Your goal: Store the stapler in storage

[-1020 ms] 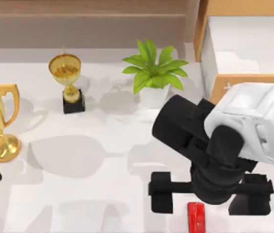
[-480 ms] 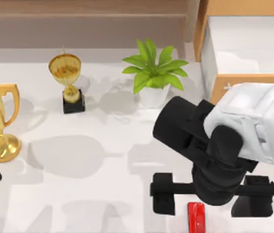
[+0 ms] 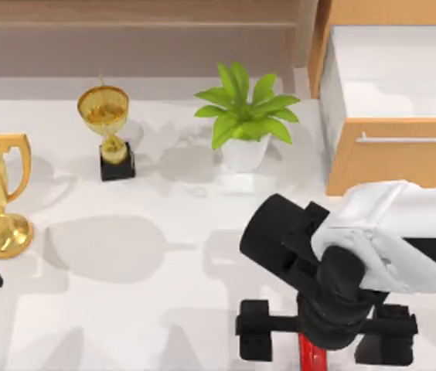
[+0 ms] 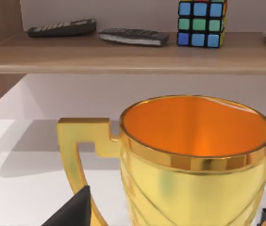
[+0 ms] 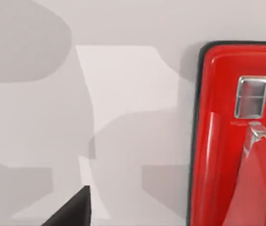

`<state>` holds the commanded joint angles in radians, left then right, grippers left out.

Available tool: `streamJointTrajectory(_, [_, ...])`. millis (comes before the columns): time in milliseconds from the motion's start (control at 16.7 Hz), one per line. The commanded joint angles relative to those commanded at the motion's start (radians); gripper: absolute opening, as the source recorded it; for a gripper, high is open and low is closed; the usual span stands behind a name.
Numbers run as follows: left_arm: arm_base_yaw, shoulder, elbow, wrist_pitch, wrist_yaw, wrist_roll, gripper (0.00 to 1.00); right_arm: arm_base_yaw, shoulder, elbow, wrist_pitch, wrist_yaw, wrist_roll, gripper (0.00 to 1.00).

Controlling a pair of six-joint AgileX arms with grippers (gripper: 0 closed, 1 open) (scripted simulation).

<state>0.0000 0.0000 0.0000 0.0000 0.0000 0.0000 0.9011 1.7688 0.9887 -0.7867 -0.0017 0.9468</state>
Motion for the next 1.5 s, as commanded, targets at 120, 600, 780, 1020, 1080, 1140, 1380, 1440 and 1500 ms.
streamJointTrajectory(120, [0.0,0.0,0.0,0.0,0.0,0.0,1.0,0.0,0.018,-0.024,0.04,0.0,0.001,1.0])
streamJointTrajectory(600, [0.0,0.0,0.0,0.0,0.0,0.0,1.0,0.001,0.021,-0.027,0.045,0.0,0.001,0.7])
streamJointTrajectory(780, [0.0,0.0,0.0,0.0,0.0,0.0,1.0,0.001,0.021,-0.027,0.045,0.0,0.001,0.47])
streamJointTrajectory(1020, [0.0,0.0,0.0,0.0,0.0,0.0,1.0,0.001,0.021,-0.027,0.045,0.0,0.001,0.17])
streamJointTrajectory(1080, [0.0,0.0,0.0,0.0,0.0,0.0,1.0,0.001,0.021,-0.027,0.045,0.0,0.001,0.1])
streamJointTrajectory(1140, [0.0,0.0,0.0,0.0,0.0,0.0,1.0,0.001,0.021,-0.027,0.045,0.0,0.001,0.02])
streamJointTrajectory(1380, [0.0,0.0,0.0,0.0,0.0,0.0,1.0,0.001,0.021,-0.027,0.045,0.0,0.001,0.0])
streamJointTrajectory(1440, [0.0,0.0,0.0,0.0,0.0,0.0,1.0,0.001,0.021,-0.027,0.045,0.0,0.001,0.0])
streamJointTrajectory(1500, [0.0,0.0,0.0,0.0,0.0,0.0,1.0,0.001,0.021,-0.027,0.045,0.0,0.001,0.0])
